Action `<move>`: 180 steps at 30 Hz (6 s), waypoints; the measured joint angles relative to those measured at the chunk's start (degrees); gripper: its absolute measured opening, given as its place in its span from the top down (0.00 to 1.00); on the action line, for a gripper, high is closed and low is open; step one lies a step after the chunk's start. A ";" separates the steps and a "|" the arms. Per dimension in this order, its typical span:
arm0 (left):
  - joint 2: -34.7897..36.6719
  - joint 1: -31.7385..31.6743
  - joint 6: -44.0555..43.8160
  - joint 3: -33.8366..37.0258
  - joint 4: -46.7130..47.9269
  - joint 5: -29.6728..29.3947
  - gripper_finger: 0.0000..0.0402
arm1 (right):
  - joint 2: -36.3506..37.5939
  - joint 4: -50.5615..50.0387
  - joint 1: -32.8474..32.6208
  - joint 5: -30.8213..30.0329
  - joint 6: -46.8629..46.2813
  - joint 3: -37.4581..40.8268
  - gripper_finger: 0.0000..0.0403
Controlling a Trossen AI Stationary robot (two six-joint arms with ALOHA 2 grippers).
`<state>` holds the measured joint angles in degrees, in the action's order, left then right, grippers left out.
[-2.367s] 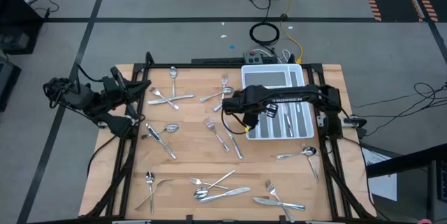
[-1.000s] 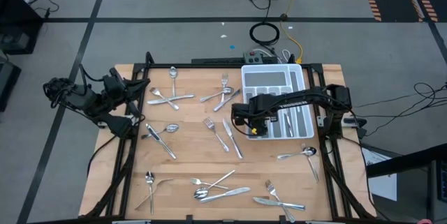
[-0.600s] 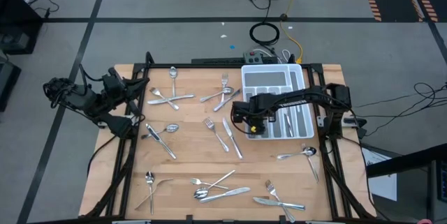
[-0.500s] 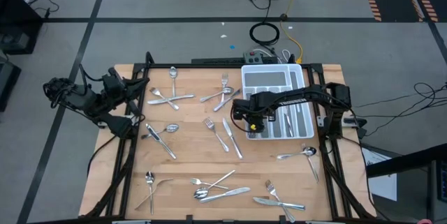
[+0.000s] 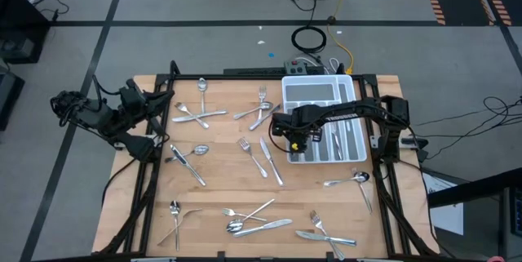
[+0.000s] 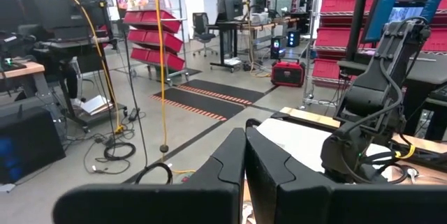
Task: Sort silverware
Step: Put the silver fork into the white silverware tray
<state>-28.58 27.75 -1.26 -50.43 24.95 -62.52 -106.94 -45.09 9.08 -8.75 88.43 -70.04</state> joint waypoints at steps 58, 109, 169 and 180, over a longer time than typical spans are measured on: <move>0.00 0.00 -2.97 0.00 -0.18 -3.93 0.96 | -29.83 -20.28 25.18 17.76 -66.12 -60.74 0.56; 0.00 0.00 -2.80 0.00 1.93 -10.43 0.96 | -39.47 -10.30 26.62 13.33 -46.69 -61.10 0.70; 0.00 0.02 -2.93 0.00 5.70 -10.36 0.96 | -10.42 -41.92 20.45 -6.12 -48.69 -64.93 1.00; 0.00 0.02 -2.95 0.00 5.75 -10.34 0.96 | -0.60 -44.93 15.47 -3.12 -61.38 -65.02 1.00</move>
<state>-28.58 27.77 -4.21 -50.43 30.70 -72.86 -107.54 -90.02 24.55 -11.87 27.05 -135.06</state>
